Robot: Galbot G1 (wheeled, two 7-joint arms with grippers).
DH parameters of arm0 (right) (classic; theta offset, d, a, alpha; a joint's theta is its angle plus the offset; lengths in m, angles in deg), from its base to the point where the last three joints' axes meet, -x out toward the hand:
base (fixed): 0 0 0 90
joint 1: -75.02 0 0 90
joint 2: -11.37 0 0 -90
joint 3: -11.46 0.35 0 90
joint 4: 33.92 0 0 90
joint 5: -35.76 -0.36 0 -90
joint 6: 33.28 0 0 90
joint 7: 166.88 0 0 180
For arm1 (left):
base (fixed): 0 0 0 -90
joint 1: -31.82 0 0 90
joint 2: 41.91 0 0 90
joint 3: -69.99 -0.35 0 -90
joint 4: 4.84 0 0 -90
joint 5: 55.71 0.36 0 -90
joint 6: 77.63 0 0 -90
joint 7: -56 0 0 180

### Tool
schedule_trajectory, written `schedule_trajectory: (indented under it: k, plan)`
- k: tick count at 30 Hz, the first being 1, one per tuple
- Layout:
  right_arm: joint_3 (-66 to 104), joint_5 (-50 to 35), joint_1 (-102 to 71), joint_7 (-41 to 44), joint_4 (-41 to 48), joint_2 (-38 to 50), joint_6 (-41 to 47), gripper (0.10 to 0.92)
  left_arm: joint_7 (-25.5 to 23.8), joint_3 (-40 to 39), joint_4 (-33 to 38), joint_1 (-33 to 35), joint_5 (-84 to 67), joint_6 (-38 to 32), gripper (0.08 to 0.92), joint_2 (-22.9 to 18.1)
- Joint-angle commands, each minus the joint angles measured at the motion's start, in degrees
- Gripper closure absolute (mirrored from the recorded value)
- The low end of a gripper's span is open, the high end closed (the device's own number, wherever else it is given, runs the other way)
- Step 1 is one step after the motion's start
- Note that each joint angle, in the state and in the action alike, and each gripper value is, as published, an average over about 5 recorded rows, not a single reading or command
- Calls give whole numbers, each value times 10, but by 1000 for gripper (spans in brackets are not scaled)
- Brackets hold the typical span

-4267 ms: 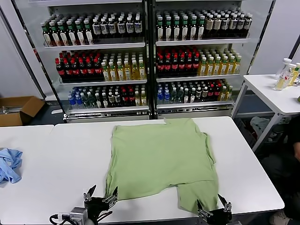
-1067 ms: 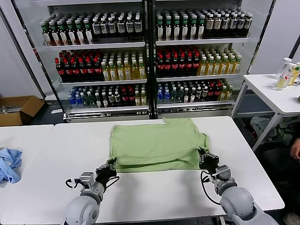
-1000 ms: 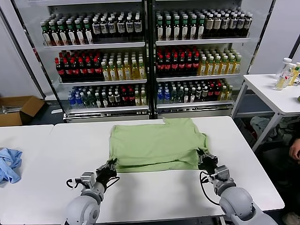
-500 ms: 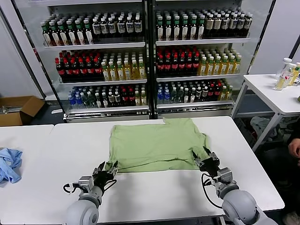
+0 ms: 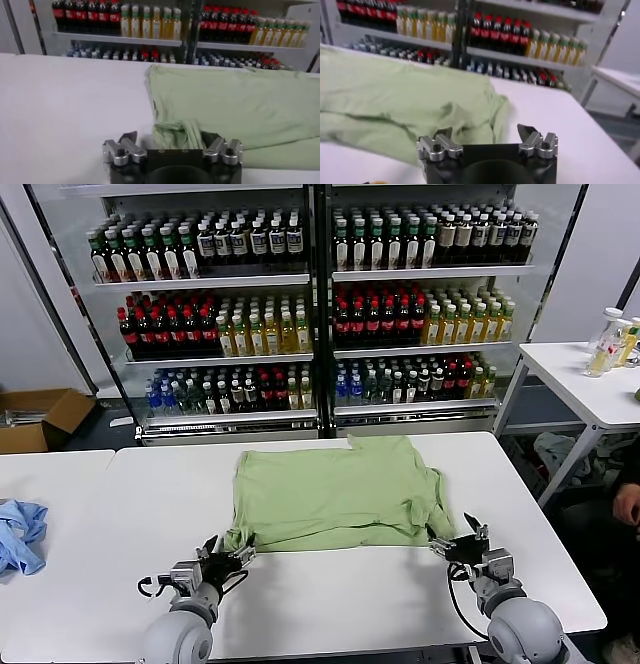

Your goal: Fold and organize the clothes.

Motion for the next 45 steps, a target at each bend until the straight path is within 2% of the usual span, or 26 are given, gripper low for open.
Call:
schedule_trajectory:
  k: [1,17,22,25,37,45]
  plan:
    - [1,-19,-1,-5,13,-2,21,284,1,0,-8,-5,-1,1,390,0]
    - [-26,-41,11,2,19,1,8,726,-14,6,-5,-4,-55,22,853,5]
    - [-23,-43,-3,5,-1,17,3,864,-16,12,14,12,-64,23,903,4]
    - [-14,-44,-24,7,-21,27,1,895,-18,19,36,33,-64,24,903,3]
    - [18,-38,-146,6,-115,71,-13,895,-25,48,163,167,-40,43,903,-6]
    - [64,-27,-235,4,-174,98,-20,895,-33,66,216,245,-18,51,903,-5]
